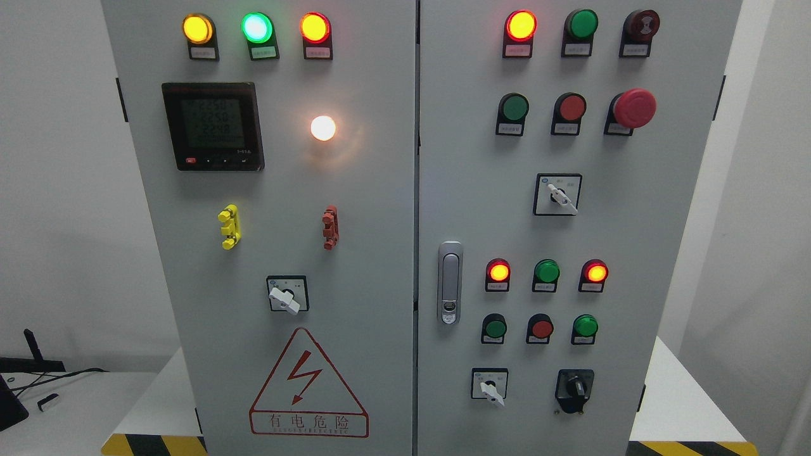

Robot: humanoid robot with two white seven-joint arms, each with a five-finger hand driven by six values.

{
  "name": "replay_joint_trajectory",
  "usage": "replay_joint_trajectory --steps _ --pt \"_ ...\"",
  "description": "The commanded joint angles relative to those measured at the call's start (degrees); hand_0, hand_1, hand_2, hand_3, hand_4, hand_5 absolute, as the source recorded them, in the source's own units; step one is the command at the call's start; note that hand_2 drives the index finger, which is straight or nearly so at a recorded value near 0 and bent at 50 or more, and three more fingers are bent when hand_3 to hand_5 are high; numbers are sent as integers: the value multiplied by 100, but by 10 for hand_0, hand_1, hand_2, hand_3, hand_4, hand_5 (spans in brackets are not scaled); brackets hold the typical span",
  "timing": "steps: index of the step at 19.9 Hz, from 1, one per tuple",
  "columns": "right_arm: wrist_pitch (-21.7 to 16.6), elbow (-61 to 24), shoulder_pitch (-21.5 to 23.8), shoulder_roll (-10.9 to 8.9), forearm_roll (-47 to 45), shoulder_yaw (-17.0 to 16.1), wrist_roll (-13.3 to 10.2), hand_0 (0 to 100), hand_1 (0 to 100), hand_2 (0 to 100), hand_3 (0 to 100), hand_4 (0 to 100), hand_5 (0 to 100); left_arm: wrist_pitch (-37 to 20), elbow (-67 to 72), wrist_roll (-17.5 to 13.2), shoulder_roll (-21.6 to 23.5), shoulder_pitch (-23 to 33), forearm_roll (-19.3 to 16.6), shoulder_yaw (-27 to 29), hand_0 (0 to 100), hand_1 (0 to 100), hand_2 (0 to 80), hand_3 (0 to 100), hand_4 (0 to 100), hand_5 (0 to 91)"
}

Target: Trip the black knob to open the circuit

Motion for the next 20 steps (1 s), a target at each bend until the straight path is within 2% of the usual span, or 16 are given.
replay_joint_trajectory --steps 1,3,6,8,9,10,11,12,15,18,20 --pt "-53 -3319 1355 -73 -62 -123 83 0 114 65 181 64 71 2 0 4 2 0 -176 0 120 389 0 0 0 0" --pt "-61 -4656 2015 -222 -79 -149 249 0 141 73 198 81 95 2 0 4 -7 0 -176 0 120 389 0 0 0 0" --pt "-193 -6266 2894 -275 -114 -228 329 0 150 79 207 87 112 2 0 4 2 0 -176 0 120 389 0 0 0 0" --pt "-753 -7023 3387 -293 -298 -307 408 6 173 111 265 148 152 2 0 4 2 0 -176 0 120 389 0 0 0 0" --pt "-1174 -7314 3458 -319 -412 -342 391 11 217 139 334 218 198 2 0 4 2 0 -176 0 120 389 0 0 0 0" --pt "-1752 -7412 3468 -346 -465 -490 347 13 257 161 384 280 239 2 0 4 2 0 -176 0 120 389 0 0 0 0" --pt "-2097 -7465 3477 -346 -466 -674 294 15 317 189 455 367 299 2 0 4 -7 0 -176 0 120 389 0 0 0 0" --pt "-2249 -7553 3468 -346 -475 -894 242 21 429 230 563 481 392 2 0 4 2 0 -176 0 120 389 0 0 0 0" --pt "-2180 -8202 3450 -354 -815 -1439 241 84 508 294 710 618 508 2 0 4 2 0 -176 0 120 389 0 0 0 0" --pt "-1838 -8888 3450 -372 -1212 -1791 276 121 530 324 765 670 576 2 0 4 2 0 -176 0 120 389 0 0 0 0" --pt "-1776 -9117 3424 -372 -1248 -1863 268 138 532 338 779 688 596 2 0 4 -7 0 -176 0 120 389 0 0 0 0"
